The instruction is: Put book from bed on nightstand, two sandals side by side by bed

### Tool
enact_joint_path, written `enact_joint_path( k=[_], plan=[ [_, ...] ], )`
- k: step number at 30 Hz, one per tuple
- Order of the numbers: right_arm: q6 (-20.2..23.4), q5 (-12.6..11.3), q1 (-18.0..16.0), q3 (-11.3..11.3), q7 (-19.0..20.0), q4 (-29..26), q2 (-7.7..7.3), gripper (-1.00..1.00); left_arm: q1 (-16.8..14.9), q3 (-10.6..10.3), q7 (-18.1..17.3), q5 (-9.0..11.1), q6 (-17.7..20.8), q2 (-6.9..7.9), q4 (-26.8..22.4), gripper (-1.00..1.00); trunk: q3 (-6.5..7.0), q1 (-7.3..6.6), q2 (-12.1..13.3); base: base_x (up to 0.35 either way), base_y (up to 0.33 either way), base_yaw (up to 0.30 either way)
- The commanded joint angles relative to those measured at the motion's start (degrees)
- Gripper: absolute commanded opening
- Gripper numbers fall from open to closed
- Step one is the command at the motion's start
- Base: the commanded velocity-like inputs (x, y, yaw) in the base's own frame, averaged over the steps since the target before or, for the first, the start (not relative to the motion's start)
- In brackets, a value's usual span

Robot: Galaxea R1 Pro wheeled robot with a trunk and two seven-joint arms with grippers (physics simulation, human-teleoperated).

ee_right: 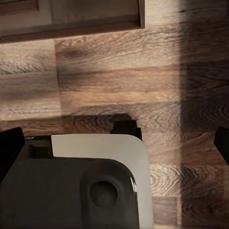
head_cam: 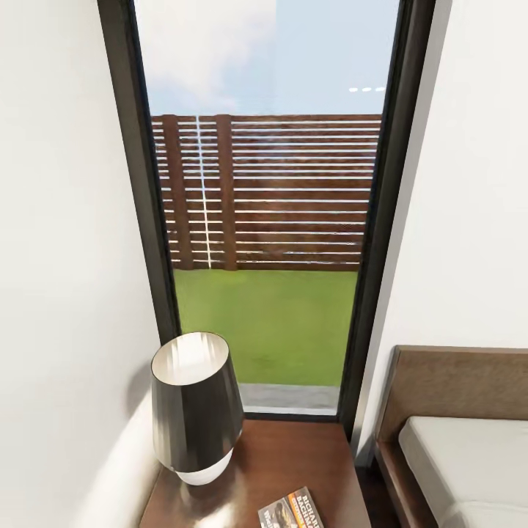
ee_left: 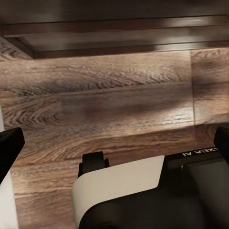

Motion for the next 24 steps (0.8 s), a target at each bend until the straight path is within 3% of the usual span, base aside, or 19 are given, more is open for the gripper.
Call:
enact_joint_path(
  k=[1,24],
  plan=[
    [-0.2,0.5,0.0,-0.5,0.2,0.0,-0.02,1.0,0.0,0.5,-0.2,-0.5,-0.2,0.01,0.0,1.0,-0.07,0.0,0.0,0.0,0.0,0.0],
    [-0.2,0.4,0.0,-0.5,0.1,0.0,0.38,1.0,0.0,0.6,-0.2,-0.6,-0.2,-0.08,0.0,1.0,-0.07,0.0,0.0,0.0,0.0,0.0]
  ],
)
